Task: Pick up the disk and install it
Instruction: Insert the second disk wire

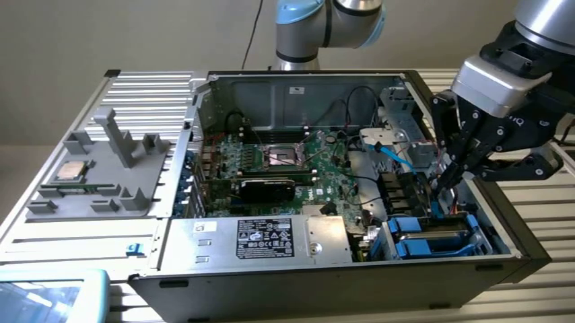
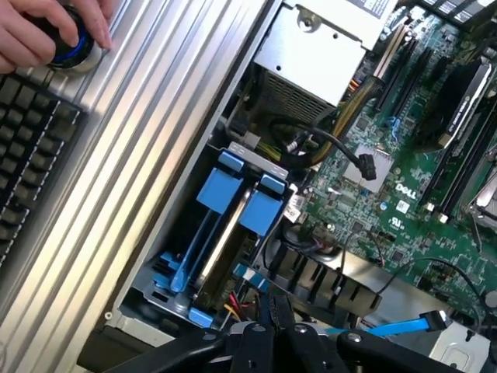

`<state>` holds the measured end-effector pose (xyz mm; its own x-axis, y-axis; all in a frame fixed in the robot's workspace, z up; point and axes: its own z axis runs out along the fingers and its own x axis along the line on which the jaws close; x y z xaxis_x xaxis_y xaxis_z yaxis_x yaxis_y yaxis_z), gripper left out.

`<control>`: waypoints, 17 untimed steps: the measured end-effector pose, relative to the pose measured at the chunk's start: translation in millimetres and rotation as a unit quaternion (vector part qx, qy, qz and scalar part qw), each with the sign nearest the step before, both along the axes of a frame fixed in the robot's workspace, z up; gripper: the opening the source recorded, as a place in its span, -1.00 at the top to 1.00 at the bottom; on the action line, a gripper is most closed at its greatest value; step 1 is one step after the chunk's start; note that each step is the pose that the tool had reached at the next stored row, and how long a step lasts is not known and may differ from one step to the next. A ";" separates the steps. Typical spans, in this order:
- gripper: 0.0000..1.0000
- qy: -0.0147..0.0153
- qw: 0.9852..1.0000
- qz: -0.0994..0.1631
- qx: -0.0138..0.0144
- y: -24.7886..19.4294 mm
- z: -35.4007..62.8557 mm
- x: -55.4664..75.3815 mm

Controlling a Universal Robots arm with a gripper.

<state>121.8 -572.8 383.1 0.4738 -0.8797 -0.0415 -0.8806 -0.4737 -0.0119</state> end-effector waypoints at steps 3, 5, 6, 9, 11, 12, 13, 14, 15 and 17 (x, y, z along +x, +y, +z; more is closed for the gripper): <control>0.79 -0.002 1.000 0.027 0.002 0.0 -0.1 0.0; 0.79 -0.003 0.999 0.045 0.003 0.0 -0.1 0.0; 0.79 -0.004 0.998 0.055 0.003 0.0 -0.1 0.0; 0.79 -0.006 0.997 0.082 0.005 0.0 -0.1 0.0; 0.79 -0.007 0.995 0.100 0.006 0.0 -0.1 0.0; 0.79 -0.007 0.994 0.109 0.006 0.0 -0.1 0.0; 0.79 -0.008 0.993 0.118 0.006 0.0 -0.1 0.0; 0.79 -0.009 0.992 0.127 0.007 0.0 -0.1 0.0; 0.79 -0.009 0.991 0.136 0.007 0.0 -0.1 0.0; 0.79 -0.010 0.988 0.154 0.008 0.0 -0.1 0.0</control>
